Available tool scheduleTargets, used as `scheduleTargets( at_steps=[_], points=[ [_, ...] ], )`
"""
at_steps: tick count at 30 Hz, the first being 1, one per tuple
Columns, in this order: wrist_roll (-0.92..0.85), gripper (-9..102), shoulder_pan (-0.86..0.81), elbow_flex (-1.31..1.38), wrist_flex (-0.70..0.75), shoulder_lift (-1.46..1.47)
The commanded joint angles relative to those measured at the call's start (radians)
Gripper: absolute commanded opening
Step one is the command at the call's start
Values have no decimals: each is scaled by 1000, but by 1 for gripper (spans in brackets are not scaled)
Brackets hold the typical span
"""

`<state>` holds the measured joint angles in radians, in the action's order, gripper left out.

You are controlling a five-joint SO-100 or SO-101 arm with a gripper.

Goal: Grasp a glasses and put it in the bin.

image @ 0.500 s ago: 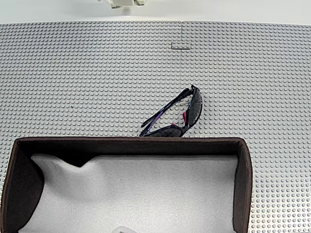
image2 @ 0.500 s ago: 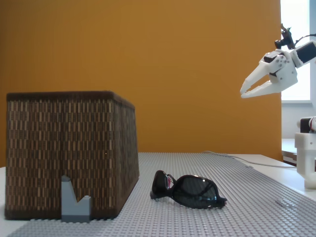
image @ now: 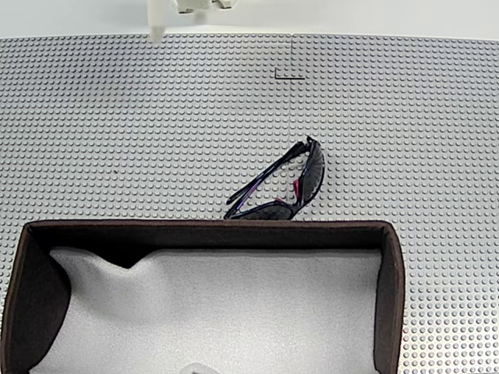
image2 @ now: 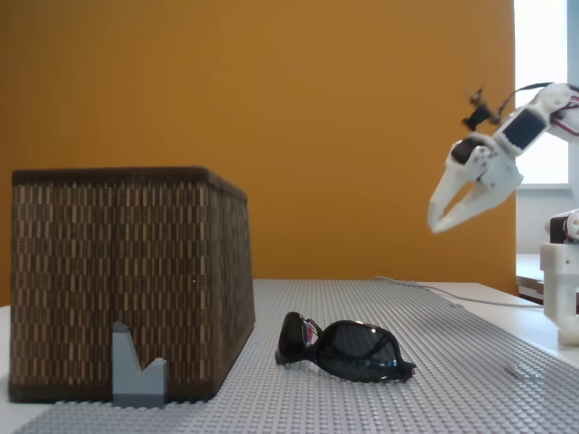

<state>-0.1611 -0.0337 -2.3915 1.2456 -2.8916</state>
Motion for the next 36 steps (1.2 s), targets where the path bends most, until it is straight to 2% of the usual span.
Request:
scheduleTargets(
  at_steps=[1, 4, 9, 15, 19, 21, 25, 31, 33, 36],
  points=[
    [-51, 0, 31, -8, -11, -28],
    [-83, 0, 28, 71, 17, 67],
    [-270, 0, 92, 356, 210, 391],
    [-337, 0, 186, 606, 265, 713],
    [-370, 0, 259, 676, 314, 867],
    [-459, 0, 278, 684, 344, 923],
    [-560, 0, 305, 681, 350, 1025],
    [-588, 1, 344, 733, 293, 1166],
    [-594, 4, 360, 758, 264, 1207],
    [-568, 16, 380, 807, 219, 1272]
  ],
)
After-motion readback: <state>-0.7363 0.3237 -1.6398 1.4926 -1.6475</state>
